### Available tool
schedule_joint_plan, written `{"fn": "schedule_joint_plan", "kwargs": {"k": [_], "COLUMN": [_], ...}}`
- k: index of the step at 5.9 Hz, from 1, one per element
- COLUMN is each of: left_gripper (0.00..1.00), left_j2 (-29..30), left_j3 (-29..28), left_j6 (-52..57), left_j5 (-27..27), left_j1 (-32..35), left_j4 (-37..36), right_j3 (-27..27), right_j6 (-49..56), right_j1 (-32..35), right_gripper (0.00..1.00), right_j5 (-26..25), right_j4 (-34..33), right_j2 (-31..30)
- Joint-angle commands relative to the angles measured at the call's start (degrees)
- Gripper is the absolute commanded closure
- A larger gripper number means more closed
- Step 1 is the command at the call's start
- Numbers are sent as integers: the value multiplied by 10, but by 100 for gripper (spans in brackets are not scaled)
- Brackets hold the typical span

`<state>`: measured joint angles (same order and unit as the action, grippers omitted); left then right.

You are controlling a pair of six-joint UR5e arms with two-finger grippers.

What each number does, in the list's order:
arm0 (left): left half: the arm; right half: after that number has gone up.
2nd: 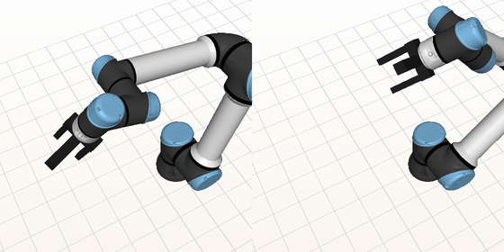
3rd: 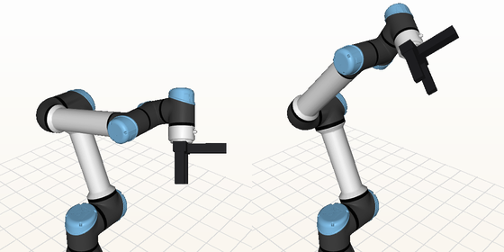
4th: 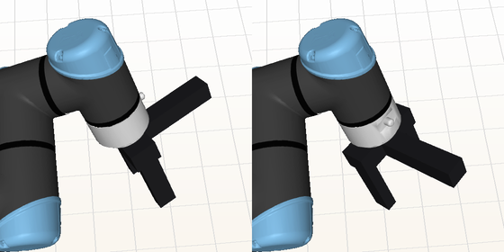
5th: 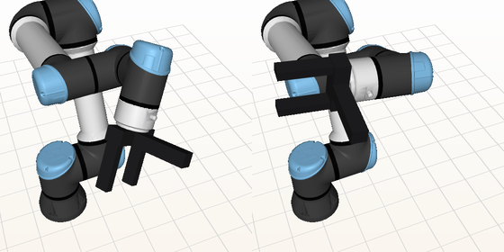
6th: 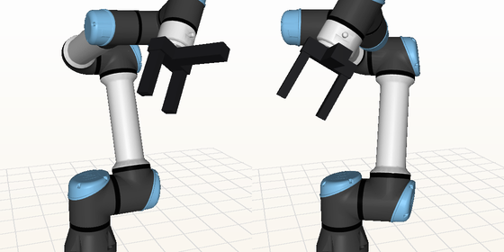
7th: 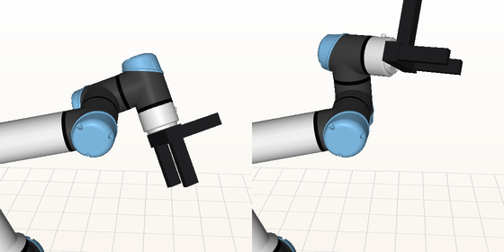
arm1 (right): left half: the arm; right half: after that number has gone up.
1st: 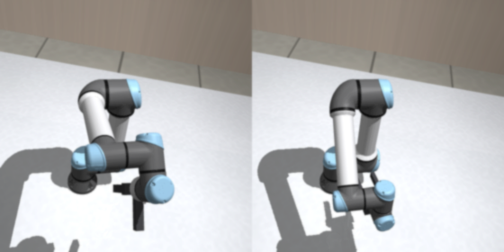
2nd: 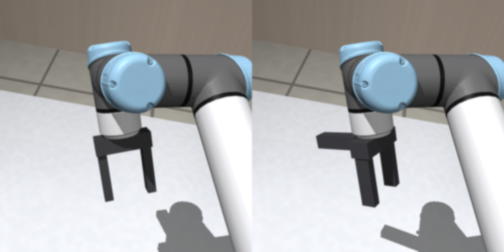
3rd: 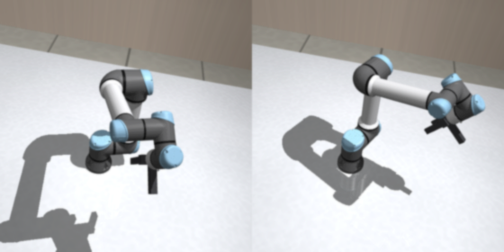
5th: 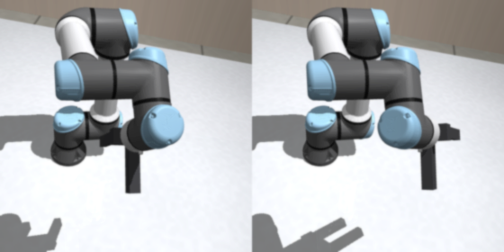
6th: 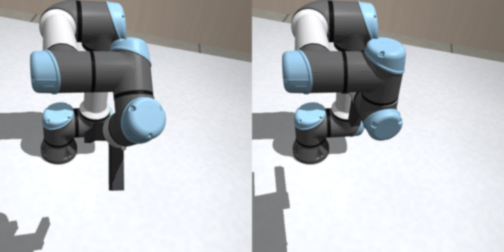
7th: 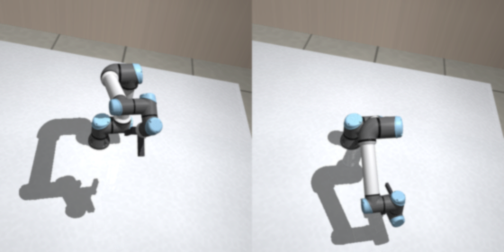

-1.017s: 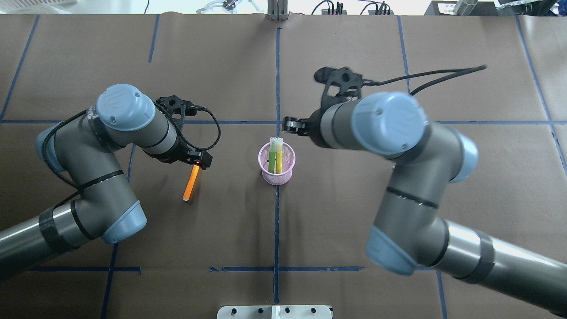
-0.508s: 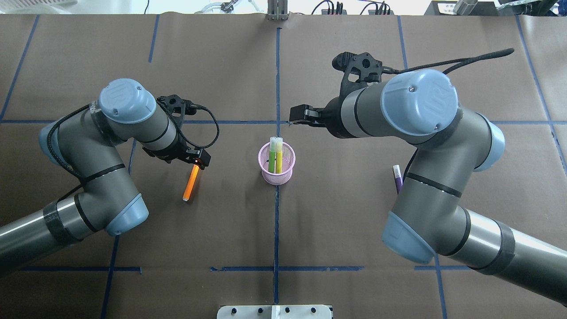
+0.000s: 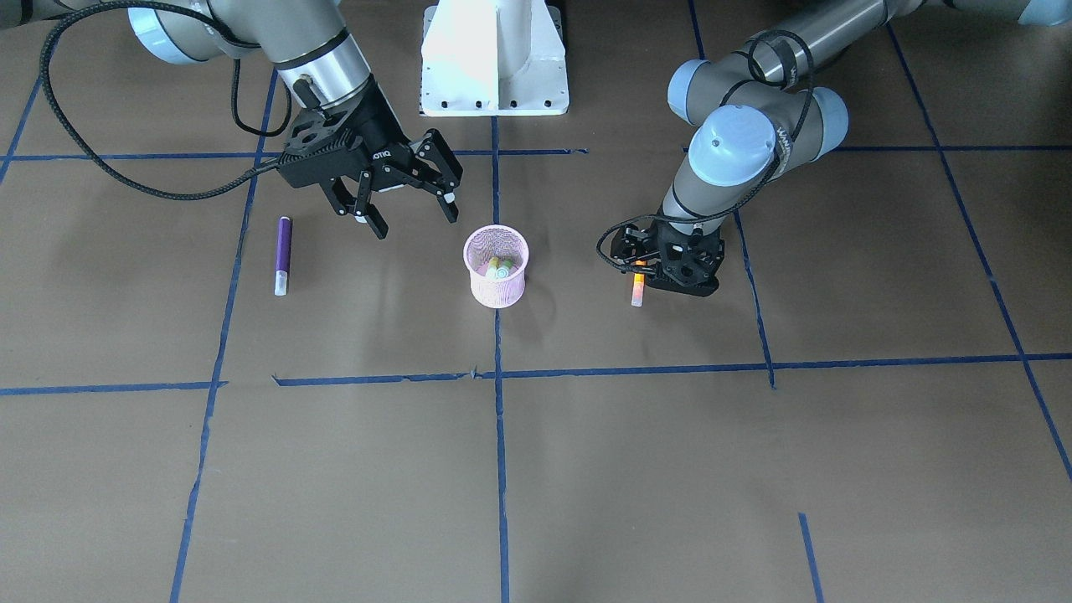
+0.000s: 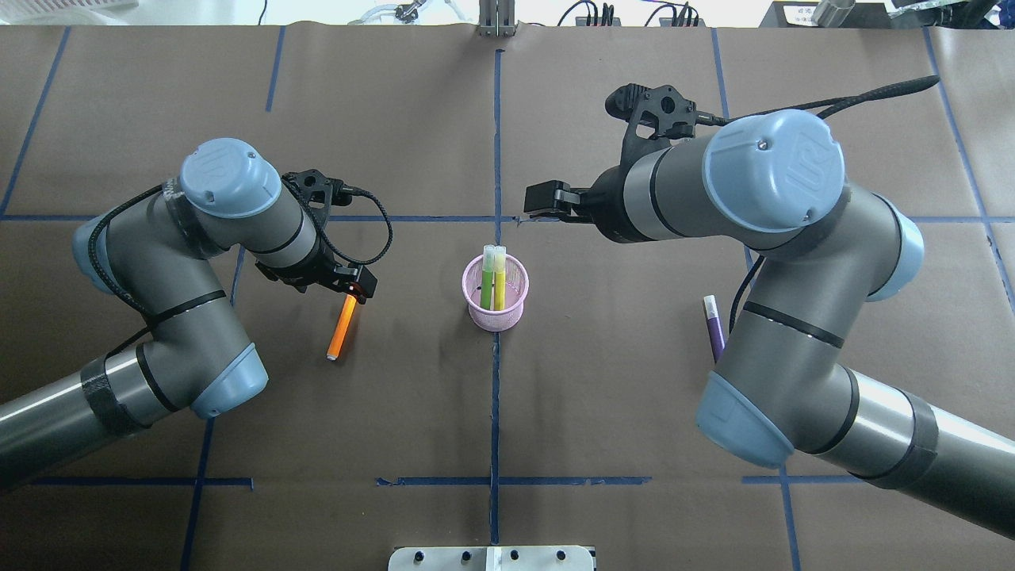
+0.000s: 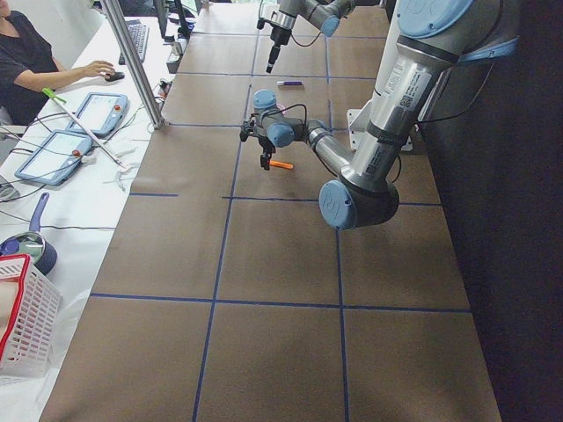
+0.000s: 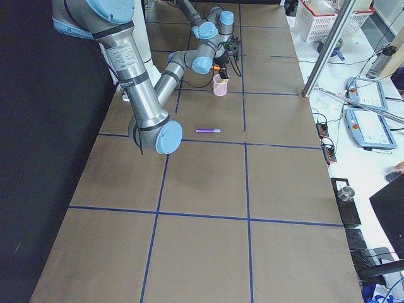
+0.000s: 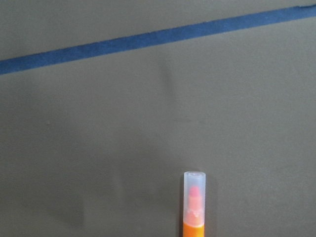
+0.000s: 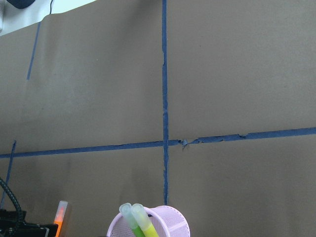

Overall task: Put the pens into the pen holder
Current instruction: 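Drop yellow highlighter in cup with right gripper while left grasps orange highlighter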

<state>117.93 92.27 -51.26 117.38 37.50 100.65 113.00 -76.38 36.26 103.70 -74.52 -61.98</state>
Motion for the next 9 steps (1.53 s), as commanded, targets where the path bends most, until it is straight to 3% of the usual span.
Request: {"fn": "schedule_joint_plan", "kwargs": {"k": [1, 5, 7, 9], "left_gripper": [2, 16, 40, 81], "left_j2": [20, 72, 73, 71], "left_j3": [-1, -80, -80, -80], "left_j6": [18, 26, 45, 64], "left_j5": [3, 72, 71, 74], "left_j1": [0, 1, 4, 13], "left_j4": [-54, -90, -91, -93], "right_j3": [20, 19, 20, 19], "right_j6": [2, 2, 2, 2], "right_j1": [24, 24, 23, 22], "right_gripper": [1, 1, 1, 1], "right_j5": [41, 35, 34, 34], "right_j4": [1, 1, 1, 1], "right_j2": [-24, -31, -31, -31]}}
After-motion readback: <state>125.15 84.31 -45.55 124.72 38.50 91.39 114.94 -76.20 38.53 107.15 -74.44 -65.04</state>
